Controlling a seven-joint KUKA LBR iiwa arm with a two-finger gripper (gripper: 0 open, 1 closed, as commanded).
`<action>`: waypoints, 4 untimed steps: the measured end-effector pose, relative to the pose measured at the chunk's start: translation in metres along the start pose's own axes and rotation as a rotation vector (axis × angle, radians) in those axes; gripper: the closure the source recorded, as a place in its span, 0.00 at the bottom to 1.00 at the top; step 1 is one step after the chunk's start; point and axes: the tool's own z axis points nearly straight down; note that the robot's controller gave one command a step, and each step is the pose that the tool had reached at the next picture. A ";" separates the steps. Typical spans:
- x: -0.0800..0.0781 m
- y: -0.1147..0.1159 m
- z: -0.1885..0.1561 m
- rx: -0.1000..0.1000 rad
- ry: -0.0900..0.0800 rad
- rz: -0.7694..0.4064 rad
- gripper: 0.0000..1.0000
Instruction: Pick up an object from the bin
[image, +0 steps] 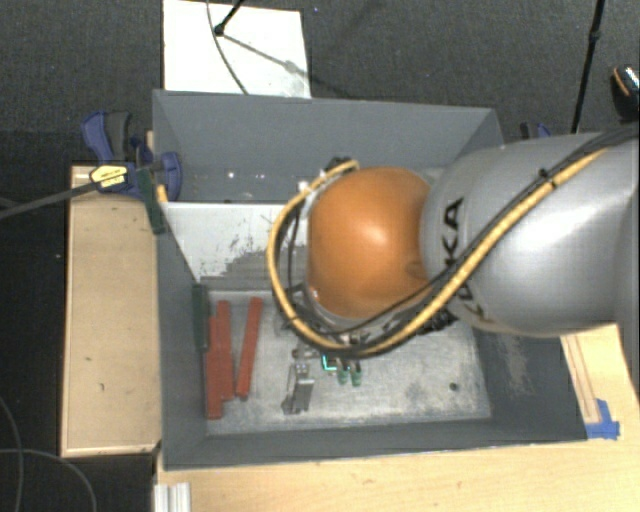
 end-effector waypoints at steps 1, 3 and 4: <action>-0.036 0.026 0.105 0.001 -0.003 -0.435 0.00; -0.098 0.031 0.138 0.002 -0.009 -0.950 1.00; -0.118 0.037 -0.030 0.003 -0.020 -0.894 1.00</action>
Offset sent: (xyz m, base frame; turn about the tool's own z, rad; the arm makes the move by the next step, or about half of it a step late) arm 0.0354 0.0259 -0.1042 -0.4355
